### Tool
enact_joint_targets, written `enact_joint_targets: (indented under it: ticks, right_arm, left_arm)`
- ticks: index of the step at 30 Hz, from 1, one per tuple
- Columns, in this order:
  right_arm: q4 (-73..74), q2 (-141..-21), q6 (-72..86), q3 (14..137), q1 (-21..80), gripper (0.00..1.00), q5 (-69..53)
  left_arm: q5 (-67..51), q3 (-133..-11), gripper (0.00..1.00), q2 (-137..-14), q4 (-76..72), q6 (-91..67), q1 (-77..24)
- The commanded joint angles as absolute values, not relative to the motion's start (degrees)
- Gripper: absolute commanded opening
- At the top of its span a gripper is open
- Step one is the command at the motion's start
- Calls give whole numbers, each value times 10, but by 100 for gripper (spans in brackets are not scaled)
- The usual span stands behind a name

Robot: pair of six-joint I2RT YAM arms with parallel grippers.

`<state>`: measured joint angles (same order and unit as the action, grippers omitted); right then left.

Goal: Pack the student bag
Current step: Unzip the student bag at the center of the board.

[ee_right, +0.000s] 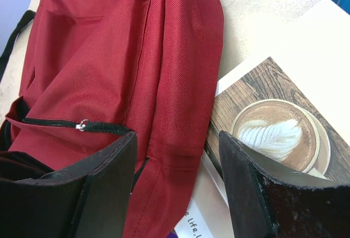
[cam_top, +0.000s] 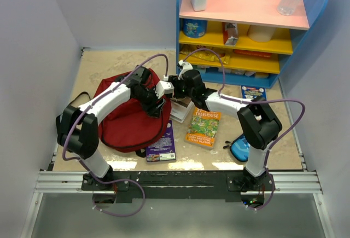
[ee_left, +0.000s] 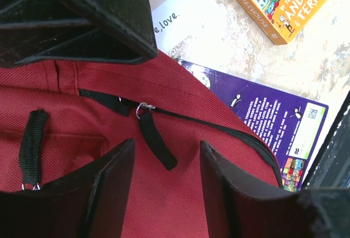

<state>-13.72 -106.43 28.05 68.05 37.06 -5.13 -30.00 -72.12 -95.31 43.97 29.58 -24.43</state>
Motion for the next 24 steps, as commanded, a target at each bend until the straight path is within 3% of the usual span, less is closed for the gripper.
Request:
enact_joint_targets:
  ticks: [1, 10, 17, 24]
  right_arm:
    - [-149, -1030, 279, 684, 368, 64, -43]
    - [-156, -1041, 288, 688, 368, 64, -57]
    - [-160, -1059, 294, 698, 368, 64, -67]
    - [-167, -1091, 308, 722, 368, 64, -112]
  left_arm:
    - [-286, -721, 54, -955, 429, 294, -243]
    - [-272, -698, 53, -970, 405, 308, -243]
    - [-298, -708, 0, -966, 416, 317, -244]
    - [-307, -714, 0, -924, 423, 324, -243]
